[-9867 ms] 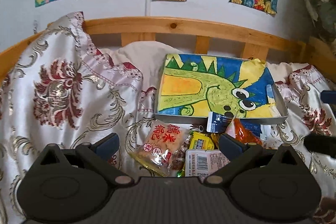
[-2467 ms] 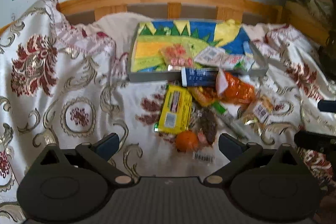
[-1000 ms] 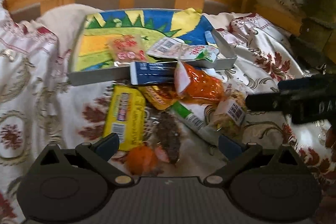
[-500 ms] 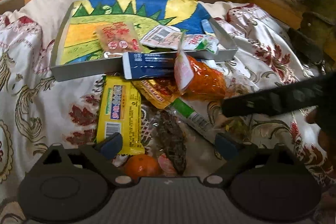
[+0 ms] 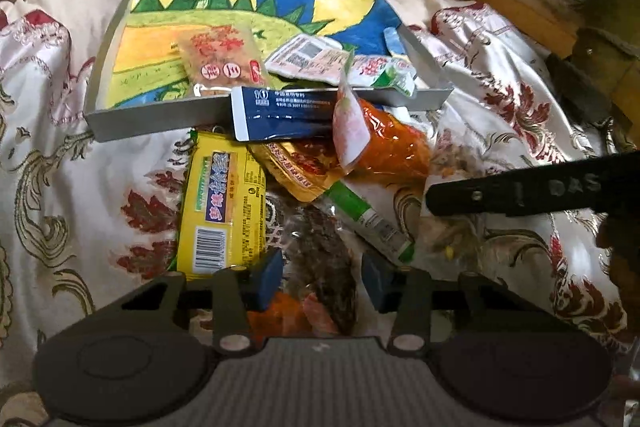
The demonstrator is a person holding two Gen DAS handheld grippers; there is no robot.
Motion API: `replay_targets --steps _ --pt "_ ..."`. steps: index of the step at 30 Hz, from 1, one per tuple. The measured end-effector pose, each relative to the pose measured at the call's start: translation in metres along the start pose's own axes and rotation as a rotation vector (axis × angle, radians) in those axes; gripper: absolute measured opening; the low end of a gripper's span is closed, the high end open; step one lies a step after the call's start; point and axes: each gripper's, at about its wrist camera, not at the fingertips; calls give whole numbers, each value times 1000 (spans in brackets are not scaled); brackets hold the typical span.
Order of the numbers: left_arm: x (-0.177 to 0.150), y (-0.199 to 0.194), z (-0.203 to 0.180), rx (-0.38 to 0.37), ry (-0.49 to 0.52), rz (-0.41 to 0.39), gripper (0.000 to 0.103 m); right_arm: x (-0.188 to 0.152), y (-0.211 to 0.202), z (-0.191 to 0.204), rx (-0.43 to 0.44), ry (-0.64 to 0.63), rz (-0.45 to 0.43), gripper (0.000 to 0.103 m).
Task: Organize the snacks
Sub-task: 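Grasp and lift the meat strip with left tool while right tool lifts the nut bag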
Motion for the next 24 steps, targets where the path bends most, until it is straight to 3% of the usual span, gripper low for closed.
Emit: replay_targets --steps 5,8,24 --pt "1 9 -2 13 26 25 51 0 -7 8 18 -75 -35 55" --pt "1 9 -4 24 35 30 44 0 -6 11 40 -91 -40 53" --pt "14 -16 -2 -9 -157 132 42 -12 -20 1 139 -61 -35 45"
Point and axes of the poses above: each gripper's, at about its wrist camera, not at the fingertips, and y roughly the way its jaws point, z to its left, x to its top, and after that the axes turned 6 degrees about -x, right-handed
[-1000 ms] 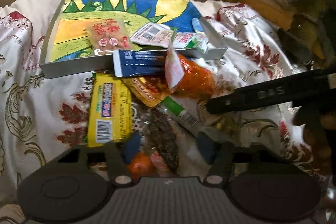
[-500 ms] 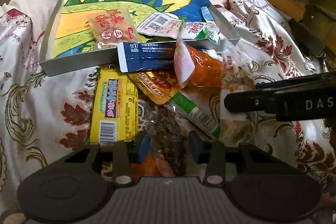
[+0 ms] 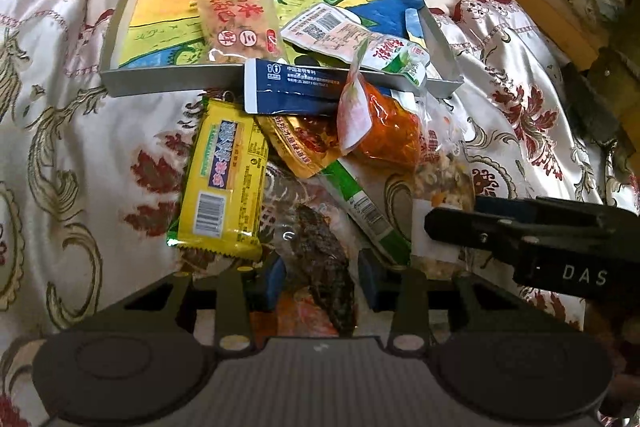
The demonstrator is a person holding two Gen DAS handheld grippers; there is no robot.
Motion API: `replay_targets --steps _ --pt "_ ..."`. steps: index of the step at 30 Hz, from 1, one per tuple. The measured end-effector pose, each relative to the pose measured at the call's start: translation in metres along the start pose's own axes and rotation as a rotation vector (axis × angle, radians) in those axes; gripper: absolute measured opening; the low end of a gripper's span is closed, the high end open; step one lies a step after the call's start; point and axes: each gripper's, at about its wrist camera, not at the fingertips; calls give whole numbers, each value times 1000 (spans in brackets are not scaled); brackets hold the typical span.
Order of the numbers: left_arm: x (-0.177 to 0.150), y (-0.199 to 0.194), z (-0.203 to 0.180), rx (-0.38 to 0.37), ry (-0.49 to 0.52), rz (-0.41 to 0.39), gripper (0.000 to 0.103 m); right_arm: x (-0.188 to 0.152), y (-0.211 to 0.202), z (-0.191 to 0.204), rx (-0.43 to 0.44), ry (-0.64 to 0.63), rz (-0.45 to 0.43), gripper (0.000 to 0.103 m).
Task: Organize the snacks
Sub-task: 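Grasp and lift the meat strip with left tool while right tool lifts the nut bag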
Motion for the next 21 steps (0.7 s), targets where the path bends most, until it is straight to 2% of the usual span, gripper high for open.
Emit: replay_targets --steps 3,7,14,21 --pt "-1 -6 2 -1 -32 -6 42 -2 -7 -3 14 6 -14 44" --pt "-2 -15 6 -40 -85 -25 42 -4 -17 -7 33 13 -32 44" --pt "-4 -37 -6 -50 -67 -124 42 -7 -37 -18 68 35 -79 44" --pt "10 -56 -20 28 -35 -215 42 7 -56 -22 89 1 -158 43"
Point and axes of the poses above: each gripper's, at about its wrist camera, not at the fingertips, and y roughly the way its jaws point, z to its left, x to its top, and after that the axes turned 6 degrees about -x, right-handed
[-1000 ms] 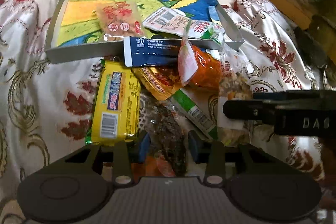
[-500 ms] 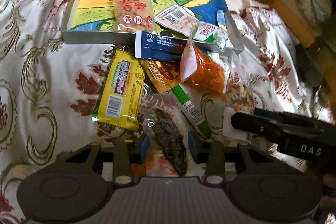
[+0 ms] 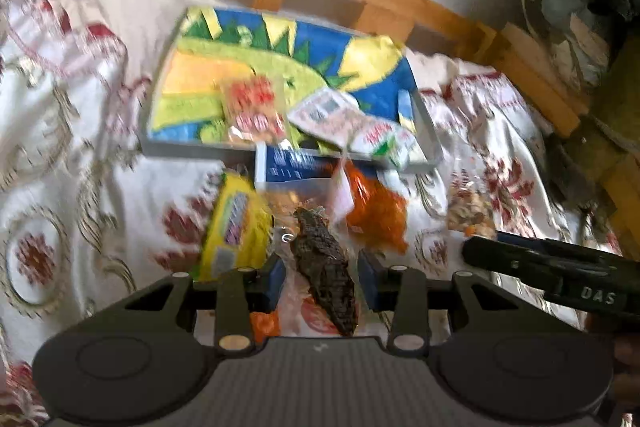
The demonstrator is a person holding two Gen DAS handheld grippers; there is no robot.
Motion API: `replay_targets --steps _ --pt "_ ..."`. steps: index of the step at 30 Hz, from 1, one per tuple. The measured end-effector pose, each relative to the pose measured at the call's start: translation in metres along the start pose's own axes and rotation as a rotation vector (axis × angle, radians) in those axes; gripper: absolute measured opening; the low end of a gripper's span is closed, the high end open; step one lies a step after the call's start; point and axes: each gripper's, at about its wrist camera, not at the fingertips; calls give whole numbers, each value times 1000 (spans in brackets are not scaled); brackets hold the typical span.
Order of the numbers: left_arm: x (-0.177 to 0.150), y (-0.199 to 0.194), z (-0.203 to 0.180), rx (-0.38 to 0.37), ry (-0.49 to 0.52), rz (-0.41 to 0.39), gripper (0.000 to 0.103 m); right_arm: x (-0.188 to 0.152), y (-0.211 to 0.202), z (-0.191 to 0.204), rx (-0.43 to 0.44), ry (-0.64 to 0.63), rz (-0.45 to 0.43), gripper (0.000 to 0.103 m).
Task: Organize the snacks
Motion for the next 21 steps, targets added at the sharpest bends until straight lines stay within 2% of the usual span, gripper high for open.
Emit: replay_targets --steps 6,13,18,21 --pt "40 -3 -3 10 -21 -107 43 43 0 -8 12 -38 -40 43" --pt "106 32 6 32 -41 -226 43 106 37 -29 -53 -59 -69 41" --pt "138 74 15 19 -79 -237 43 130 79 -48 -104 -37 -50 40" --pt "144 103 15 12 -85 -212 43 132 108 -57 -120 -19 -32 39"
Point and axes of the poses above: each gripper's, at about its wrist camera, not at the fingertips, and y roughly the way its jaws point, z to its left, x to its top, and after that the axes turned 6 degrees about -x, right-handed
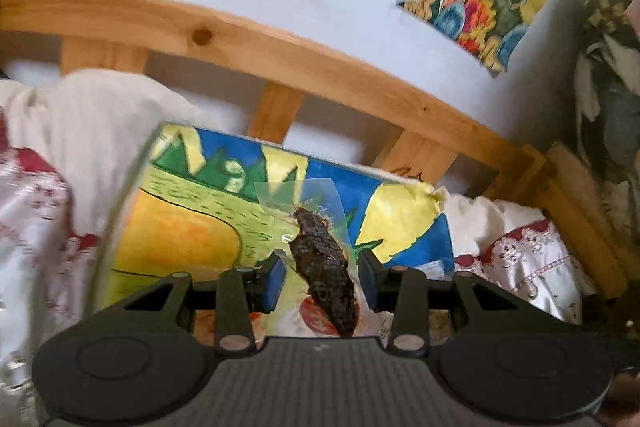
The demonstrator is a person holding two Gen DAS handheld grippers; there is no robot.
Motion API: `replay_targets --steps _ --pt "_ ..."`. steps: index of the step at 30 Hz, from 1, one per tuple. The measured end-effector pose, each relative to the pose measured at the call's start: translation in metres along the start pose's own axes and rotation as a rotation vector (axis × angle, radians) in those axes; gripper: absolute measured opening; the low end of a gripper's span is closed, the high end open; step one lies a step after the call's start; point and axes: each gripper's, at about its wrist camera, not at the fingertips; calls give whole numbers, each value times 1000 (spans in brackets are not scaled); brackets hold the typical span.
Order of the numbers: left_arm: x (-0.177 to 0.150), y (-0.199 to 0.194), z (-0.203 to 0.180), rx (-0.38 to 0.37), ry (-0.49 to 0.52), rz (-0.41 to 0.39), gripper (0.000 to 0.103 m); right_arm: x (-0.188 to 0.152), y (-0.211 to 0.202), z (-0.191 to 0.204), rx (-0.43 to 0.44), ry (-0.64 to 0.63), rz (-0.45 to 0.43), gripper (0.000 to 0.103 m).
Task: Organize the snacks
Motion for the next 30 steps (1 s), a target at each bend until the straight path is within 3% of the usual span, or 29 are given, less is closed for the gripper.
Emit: replay_targets --steps 5,12,16,17,19,22,30 --pt "-12 40 -5 4 25 49 43 -10 41 -7 -39 0 30 37" --pt "-27 69 -7 36 88 101 44 -16 50 -4 -53 -40 -16 38" --pt "-31 80 -9 70 104 137 44 -20 53 1 -82 -74 -22 45" --pt "-32 80 -9 78 106 144 45 -21 53 2 -89 -78 -21 52" --pt "-31 79 -9 75 103 148 62 -24 50 5 -91 -90 -31 62" --pt "-31 70 -10 73 104 112 78 -27 40 10 -90 -112 -64 72" --pt "-22 23 -18 91 82 -36 96 -30 -1 14 -84 -104 -177 93"
Point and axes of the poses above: each gripper's, at about its wrist camera, not at the fingertips, and y roughly the way its jaws point, z to its left, x to its top, and after that the axes turned 6 degrees about -x, right-handed
